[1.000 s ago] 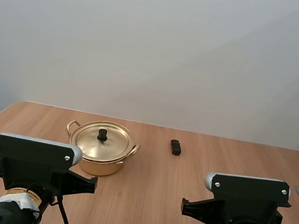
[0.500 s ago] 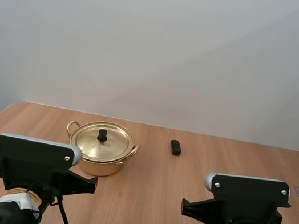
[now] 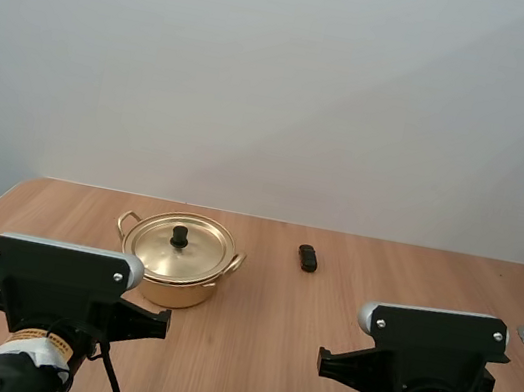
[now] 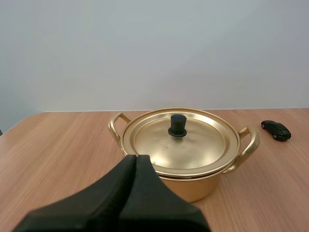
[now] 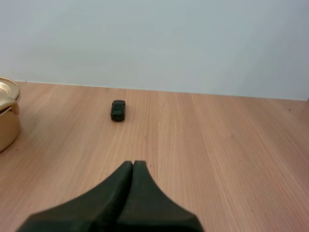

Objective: Open the pot, put the car inside, and close it

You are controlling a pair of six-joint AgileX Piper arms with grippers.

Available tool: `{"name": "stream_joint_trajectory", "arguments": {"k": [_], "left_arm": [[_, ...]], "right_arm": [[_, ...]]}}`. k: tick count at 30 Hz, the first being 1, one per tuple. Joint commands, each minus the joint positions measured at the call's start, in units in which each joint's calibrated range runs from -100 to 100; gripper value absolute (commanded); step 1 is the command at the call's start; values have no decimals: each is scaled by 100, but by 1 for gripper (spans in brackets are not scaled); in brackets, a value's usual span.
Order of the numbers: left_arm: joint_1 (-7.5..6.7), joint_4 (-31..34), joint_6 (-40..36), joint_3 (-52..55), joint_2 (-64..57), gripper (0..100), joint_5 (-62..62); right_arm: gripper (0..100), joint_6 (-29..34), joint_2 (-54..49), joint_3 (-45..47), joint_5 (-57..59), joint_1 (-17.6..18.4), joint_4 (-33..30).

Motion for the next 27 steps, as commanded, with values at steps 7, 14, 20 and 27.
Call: {"name": "stream_joint_trajectory", "arguments": {"k": [7,14,20,27], "left_arm": [[1,144,185,0,0,0,-82],[-5,734,1096,-1276,0,0,-939],[3,598,1023,-2658,0,0,758],[3,-13,2245,-3334,1015,0,323]], "right_arm": [[0,0,2,0,-24,-1,-436],[0,0,2,-1228,23,-1,-2351],[0,0,2,-2721,902,15,-1903],[0,-1808,518,-3193,1173,16,-183]]}}
